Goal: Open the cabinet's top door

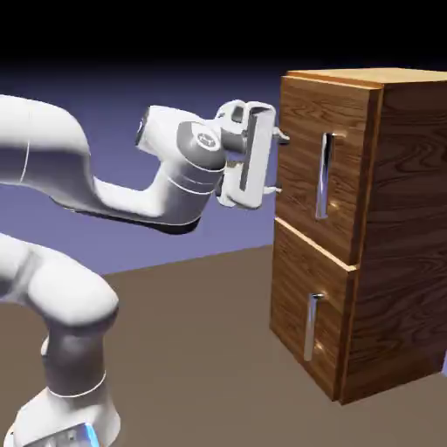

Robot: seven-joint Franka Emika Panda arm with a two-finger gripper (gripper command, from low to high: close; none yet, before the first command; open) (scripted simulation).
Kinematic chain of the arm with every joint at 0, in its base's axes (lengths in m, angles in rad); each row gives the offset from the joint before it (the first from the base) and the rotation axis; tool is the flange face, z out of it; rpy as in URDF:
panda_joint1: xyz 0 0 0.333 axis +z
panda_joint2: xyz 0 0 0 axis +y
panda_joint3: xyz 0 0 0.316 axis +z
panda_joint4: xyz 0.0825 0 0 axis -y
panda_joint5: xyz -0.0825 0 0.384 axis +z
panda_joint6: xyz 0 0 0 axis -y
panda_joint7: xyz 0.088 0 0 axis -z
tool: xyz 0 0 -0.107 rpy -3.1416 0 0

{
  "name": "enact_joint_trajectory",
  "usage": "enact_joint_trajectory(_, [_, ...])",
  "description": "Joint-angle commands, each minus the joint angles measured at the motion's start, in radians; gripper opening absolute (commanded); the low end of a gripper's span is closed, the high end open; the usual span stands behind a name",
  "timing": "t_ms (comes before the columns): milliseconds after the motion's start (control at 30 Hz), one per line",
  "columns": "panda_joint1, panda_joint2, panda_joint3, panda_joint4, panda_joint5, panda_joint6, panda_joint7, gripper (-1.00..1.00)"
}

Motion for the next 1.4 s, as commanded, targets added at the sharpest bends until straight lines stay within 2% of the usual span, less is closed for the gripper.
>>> enact_joint_trajectory(0, [0.011, -0.009, -0.015, 0.004, -0.044, -0.002, -0.019, 0.00])
enact_joint_trajectory(767, [0.266, -0.214, -0.356, 0.088, -1.044, -0.040, -0.447, 0.00])
enact_joint_trajectory(833, [0.269, -0.216, -0.359, 0.089, -1.053, -0.041, -0.450, 0.00])
enact_joint_trajectory(1000, [0.448, -0.141, -0.445, 0.198, -1.092, -0.107, -0.429, 0.00])
enact_joint_trajectory(1033, [0.448, -0.141, -0.445, 0.198, -1.092, -0.107, -0.429, -1.00])
enact_joint_trajectory(1367, [0.138, -0.167, -0.141, -0.063, -0.811, -0.349, -0.468, -1.00])
